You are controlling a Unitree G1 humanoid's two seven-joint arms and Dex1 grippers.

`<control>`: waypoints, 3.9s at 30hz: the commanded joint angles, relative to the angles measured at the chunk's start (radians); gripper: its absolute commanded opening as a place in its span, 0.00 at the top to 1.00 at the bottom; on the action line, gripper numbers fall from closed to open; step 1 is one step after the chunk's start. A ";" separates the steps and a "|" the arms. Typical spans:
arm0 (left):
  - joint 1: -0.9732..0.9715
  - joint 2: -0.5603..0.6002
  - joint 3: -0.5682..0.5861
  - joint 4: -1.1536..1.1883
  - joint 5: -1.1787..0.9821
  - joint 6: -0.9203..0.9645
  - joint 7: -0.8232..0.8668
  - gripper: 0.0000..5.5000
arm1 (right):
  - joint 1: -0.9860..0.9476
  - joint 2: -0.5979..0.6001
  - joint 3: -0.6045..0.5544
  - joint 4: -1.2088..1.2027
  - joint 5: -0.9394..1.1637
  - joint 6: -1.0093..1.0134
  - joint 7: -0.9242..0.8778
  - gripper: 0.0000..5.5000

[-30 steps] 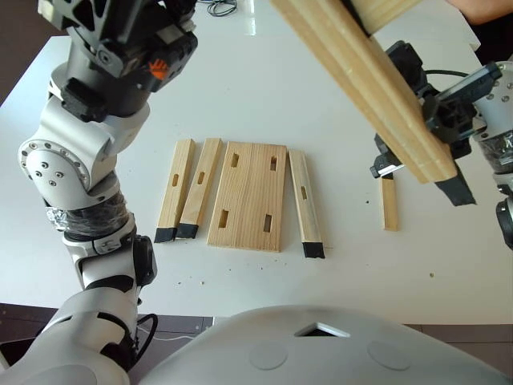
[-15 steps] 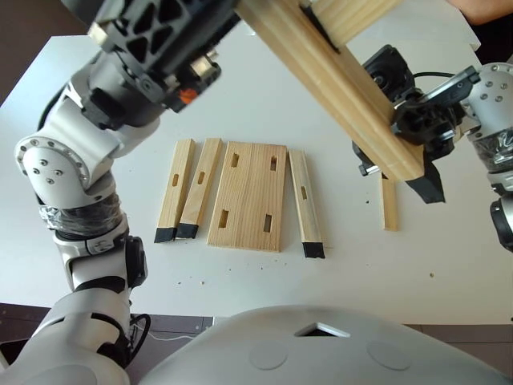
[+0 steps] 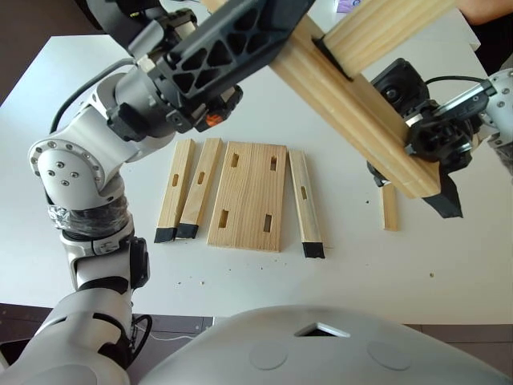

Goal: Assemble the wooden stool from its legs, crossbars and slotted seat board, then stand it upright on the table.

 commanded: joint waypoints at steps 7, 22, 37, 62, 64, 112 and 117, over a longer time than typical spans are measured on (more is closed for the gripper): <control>-0.050 0.048 0.105 0.037 -0.028 -0.031 -0.005 0.61 | 0.084 -0.020 -0.038 -0.008 0.004 -0.026 -0.087 0.81; -0.002 0.060 0.146 0.040 0.020 -0.021 -0.021 0.61 | 0.298 0.162 -0.328 -0.037 0.004 -0.148 -0.434 0.81; 0.026 0.049 0.135 0.006 0.060 -0.026 -0.044 0.63 | 0.370 0.285 -0.446 0.001 0.004 -0.086 -0.621 0.39; 0.453 0.178 0.199 -0.130 0.581 -0.140 -0.307 0.63 | 0.675 0.544 -0.902 -0.325 0.004 -0.454 -1.324 0.39; 0.450 0.207 0.190 -0.105 0.650 -0.171 -0.373 0.63 | 0.693 0.518 -0.913 -0.339 0.003 -0.468 -1.341 0.39; 0.598 0.281 0.002 -0.045 1.022 -0.417 -0.793 0.63 | 0.524 0.374 -1.028 -0.027 -0.748 -0.575 -0.900 0.39; 0.584 0.251 -0.023 -0.044 1.030 -0.432 -0.746 0.63 | 0.482 0.380 -1.030 0.003 -0.783 -0.572 -0.876 0.39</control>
